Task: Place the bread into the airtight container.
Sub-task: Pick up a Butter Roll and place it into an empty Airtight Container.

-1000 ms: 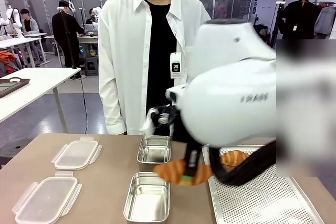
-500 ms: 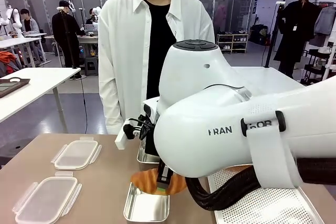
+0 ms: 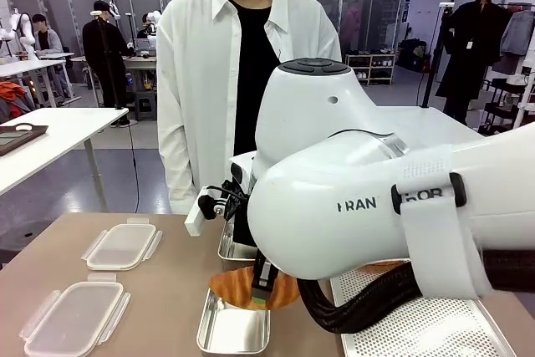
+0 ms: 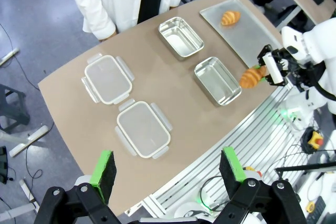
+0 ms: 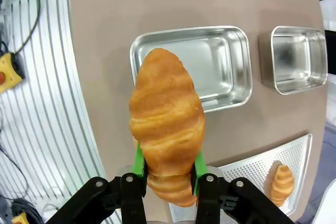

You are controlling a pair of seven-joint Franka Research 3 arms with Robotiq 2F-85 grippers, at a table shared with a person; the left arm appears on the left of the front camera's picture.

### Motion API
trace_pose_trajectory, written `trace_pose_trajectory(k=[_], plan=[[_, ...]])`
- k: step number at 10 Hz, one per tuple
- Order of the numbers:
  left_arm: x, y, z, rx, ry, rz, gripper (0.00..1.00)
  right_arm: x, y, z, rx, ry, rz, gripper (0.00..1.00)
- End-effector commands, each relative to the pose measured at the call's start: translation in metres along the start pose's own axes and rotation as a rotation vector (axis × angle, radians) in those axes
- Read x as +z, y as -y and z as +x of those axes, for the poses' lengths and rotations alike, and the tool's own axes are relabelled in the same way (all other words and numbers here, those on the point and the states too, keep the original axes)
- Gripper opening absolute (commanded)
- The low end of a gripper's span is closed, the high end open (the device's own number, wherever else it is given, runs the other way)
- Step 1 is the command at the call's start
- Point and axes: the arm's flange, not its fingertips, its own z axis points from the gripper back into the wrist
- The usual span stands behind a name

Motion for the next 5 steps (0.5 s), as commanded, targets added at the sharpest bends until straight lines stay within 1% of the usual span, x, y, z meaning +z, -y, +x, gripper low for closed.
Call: trace_pose_trajectory(k=[1, 2, 3, 4, 5], plan=[[0.002, 0.0, 0.002, -0.016, -0.004, 0.002, 1.0, -0.005, 0.016, 0.013, -0.236, 0.137, -0.051, 0.4], [0.002, 0.0, 0.002, -0.016, -0.004, 0.002, 1.0, -0.017, 0.024, 0.021, -0.344, 0.235, -0.102, 0.4], [0.002, 0.0, 0.002, -0.016, -0.004, 0.002, 1.0, -0.03, 0.027, 0.026, -0.553, 0.265, -0.065, 0.4], [0.002, 0.0, 0.002, -0.016, -0.004, 0.002, 1.0, -0.04, 0.029, 0.03, -0.726, 0.25, -0.072, 0.4], [0.002, 0.0, 0.002, -0.016, -0.004, 0.002, 1.0, -0.048, 0.024, 0.036, -0.849, 0.226, -0.083, 0.4]])
